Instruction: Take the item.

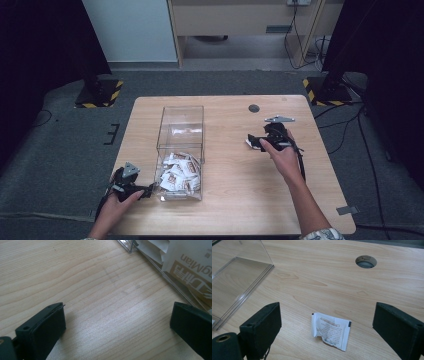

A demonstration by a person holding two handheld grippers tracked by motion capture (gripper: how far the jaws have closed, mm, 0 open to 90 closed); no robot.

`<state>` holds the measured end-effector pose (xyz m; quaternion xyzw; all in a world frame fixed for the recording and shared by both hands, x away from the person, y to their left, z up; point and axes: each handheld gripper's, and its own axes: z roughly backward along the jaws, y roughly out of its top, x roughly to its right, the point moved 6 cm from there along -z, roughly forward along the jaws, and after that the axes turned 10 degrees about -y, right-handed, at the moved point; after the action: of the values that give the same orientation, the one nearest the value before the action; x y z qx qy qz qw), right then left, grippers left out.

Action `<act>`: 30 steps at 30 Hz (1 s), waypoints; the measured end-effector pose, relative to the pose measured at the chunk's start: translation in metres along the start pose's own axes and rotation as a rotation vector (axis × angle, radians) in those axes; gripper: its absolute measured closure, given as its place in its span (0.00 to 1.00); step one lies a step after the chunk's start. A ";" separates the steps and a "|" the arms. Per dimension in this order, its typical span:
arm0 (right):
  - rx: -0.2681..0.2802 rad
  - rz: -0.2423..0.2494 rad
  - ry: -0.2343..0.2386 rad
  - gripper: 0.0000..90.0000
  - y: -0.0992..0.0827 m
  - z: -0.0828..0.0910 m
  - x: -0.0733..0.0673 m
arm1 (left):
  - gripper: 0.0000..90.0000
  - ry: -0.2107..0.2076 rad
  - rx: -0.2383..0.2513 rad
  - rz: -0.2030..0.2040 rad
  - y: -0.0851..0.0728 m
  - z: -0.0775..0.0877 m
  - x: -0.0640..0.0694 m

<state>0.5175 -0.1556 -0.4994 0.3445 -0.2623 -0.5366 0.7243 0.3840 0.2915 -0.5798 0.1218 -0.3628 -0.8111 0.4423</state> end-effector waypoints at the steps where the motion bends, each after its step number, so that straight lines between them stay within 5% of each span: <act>1: 0.003 0.000 0.001 0.09 0.000 0.002 0.000 | 0.00 0.000 0.000 0.000 0.000 0.000 0.000; 20: 0.044 0.036 0.017 0.08 0.000 0.037 0.003 | 0.00 0.000 0.000 0.000 0.000 0.000 0.000; 30: 0.043 0.035 -0.008 0.08 -0.023 0.059 0.018 | 0.00 0.001 0.001 0.001 0.000 0.000 0.000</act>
<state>0.4649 -0.1894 -0.4803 0.3529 -0.2826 -0.5194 0.7251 0.3839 0.2914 -0.5798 0.1224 -0.3632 -0.8105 0.4429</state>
